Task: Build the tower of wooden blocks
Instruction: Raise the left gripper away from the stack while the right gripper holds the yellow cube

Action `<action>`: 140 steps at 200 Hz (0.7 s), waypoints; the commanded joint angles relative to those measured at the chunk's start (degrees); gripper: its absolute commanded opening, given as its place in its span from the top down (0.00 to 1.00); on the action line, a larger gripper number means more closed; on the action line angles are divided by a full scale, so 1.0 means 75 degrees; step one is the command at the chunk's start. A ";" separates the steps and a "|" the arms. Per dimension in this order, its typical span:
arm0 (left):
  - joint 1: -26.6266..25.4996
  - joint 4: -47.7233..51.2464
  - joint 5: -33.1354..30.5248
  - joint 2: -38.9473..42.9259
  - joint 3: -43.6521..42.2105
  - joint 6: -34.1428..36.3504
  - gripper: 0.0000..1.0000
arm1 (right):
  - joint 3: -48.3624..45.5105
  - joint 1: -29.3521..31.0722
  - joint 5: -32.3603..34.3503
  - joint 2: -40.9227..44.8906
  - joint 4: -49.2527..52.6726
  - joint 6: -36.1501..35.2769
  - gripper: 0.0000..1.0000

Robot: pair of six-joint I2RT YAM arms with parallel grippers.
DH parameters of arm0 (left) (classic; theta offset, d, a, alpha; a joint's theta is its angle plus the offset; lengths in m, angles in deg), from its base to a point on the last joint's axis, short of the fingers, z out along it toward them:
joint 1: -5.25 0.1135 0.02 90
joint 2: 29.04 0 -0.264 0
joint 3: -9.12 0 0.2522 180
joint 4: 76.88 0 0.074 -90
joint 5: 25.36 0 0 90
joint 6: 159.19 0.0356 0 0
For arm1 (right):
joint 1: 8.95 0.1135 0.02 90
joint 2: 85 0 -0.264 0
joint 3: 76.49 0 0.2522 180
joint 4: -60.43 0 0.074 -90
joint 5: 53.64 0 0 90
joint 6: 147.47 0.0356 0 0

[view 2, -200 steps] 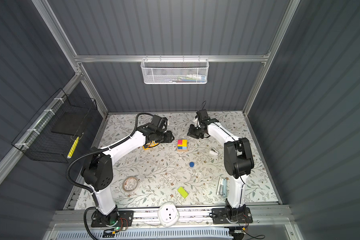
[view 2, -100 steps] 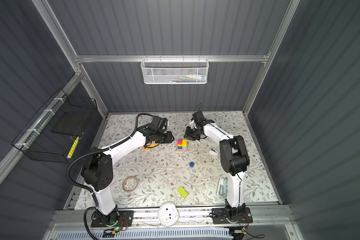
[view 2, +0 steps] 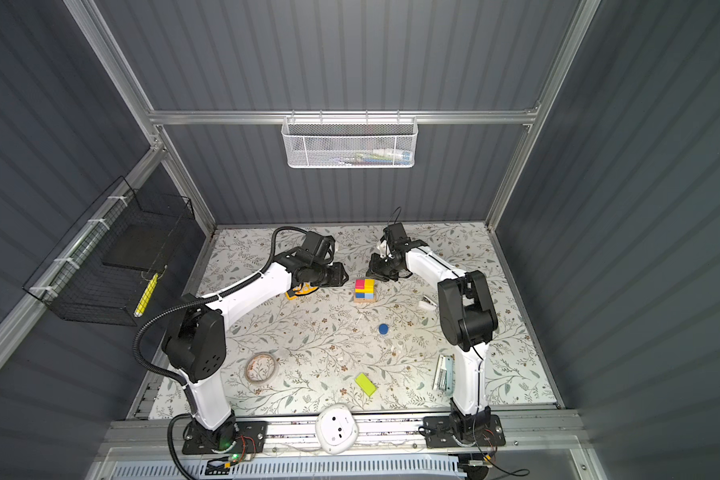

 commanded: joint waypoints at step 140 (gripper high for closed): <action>0.0026 0.0017 0.0110 0.0034 0.0004 0.0004 0.63 | 0.0034 0.0070 -0.0049 -0.0055 -0.0037 0.0041 0.88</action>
